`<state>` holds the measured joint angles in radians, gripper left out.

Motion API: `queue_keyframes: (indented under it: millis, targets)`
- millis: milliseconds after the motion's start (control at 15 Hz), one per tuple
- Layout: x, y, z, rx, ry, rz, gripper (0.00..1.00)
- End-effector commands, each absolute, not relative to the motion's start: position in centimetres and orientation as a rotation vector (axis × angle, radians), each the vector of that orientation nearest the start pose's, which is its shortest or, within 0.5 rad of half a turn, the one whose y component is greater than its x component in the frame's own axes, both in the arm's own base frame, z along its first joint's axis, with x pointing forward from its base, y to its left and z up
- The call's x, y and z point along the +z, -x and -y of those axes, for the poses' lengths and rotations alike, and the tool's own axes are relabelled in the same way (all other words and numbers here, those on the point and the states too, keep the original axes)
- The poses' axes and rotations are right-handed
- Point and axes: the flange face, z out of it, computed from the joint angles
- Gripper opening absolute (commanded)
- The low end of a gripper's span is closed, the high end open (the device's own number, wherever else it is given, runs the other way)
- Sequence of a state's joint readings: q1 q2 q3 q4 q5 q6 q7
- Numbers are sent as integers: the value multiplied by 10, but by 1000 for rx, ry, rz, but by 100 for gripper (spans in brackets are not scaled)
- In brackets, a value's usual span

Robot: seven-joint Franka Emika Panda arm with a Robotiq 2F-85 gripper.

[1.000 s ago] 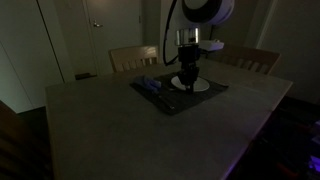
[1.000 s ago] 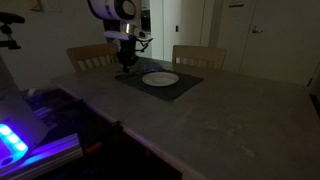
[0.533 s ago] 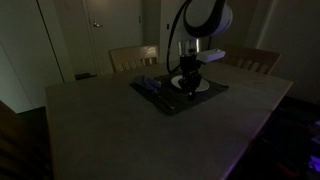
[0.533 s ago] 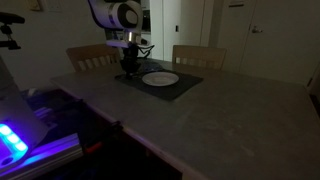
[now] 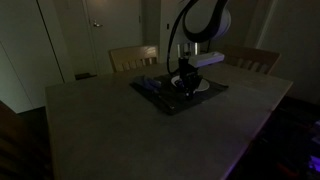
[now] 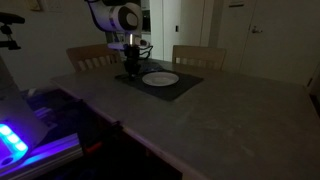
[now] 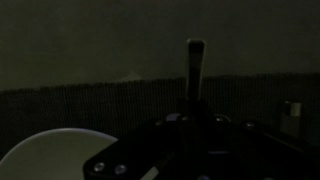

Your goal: Pick up the folk from the plate and place it on the table.

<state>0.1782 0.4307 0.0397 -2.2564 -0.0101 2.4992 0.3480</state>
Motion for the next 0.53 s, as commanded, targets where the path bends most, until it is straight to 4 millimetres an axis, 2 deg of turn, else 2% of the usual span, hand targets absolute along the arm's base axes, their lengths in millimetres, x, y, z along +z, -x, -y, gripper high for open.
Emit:
queue_keyframes:
  millis: [0, 467]
  targets:
    - [152, -518, -107, 248, 3169, -253, 3]
    - [151, -540, -114, 223, 3158, -216, 3]
